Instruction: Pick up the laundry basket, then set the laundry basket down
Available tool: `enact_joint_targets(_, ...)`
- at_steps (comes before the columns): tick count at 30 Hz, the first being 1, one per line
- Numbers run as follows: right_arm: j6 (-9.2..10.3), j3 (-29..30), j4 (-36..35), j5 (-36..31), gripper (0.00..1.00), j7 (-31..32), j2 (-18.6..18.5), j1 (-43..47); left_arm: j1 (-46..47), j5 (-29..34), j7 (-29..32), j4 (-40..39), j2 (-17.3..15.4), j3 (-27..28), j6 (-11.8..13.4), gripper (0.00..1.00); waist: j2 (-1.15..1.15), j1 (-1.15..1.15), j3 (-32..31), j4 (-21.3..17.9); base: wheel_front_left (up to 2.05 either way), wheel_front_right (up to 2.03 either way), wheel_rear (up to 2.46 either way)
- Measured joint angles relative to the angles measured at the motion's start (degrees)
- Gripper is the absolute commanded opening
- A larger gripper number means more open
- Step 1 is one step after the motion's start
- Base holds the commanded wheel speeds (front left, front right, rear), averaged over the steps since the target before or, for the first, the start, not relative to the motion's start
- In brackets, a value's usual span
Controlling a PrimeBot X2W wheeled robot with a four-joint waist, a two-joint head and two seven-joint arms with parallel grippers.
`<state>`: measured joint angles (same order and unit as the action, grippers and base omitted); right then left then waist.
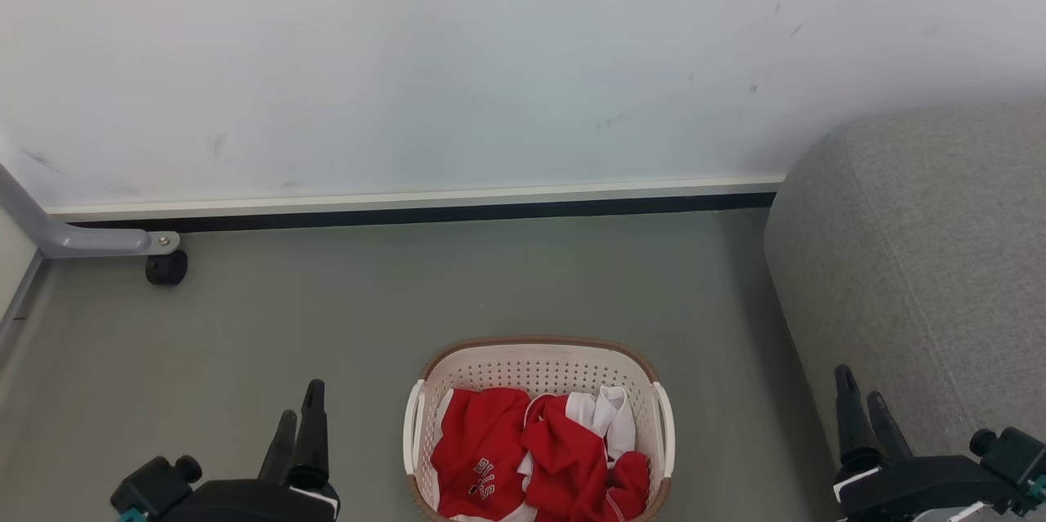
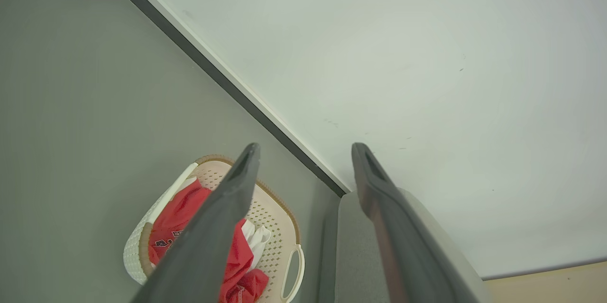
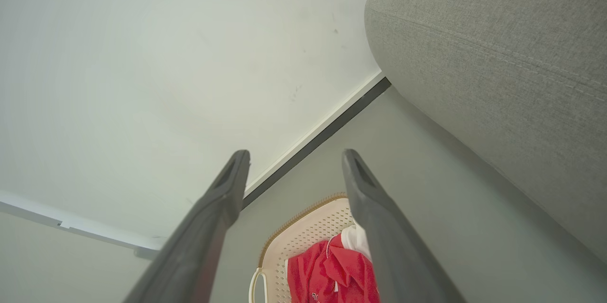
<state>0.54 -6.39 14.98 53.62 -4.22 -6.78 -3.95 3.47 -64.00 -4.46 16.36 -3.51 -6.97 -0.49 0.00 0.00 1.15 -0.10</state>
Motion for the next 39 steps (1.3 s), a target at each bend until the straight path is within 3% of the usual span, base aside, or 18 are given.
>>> enact_joint_targets(39,5.56,-2.56,-2.79,-41.36,1.00,-1.92,0.18,0.07,2.17,35.29,-8.22,1.31,-2.69,-9.01,6.55,1.00,0.00,0.00,0.19,0.73,0.00,0.00,0.00)
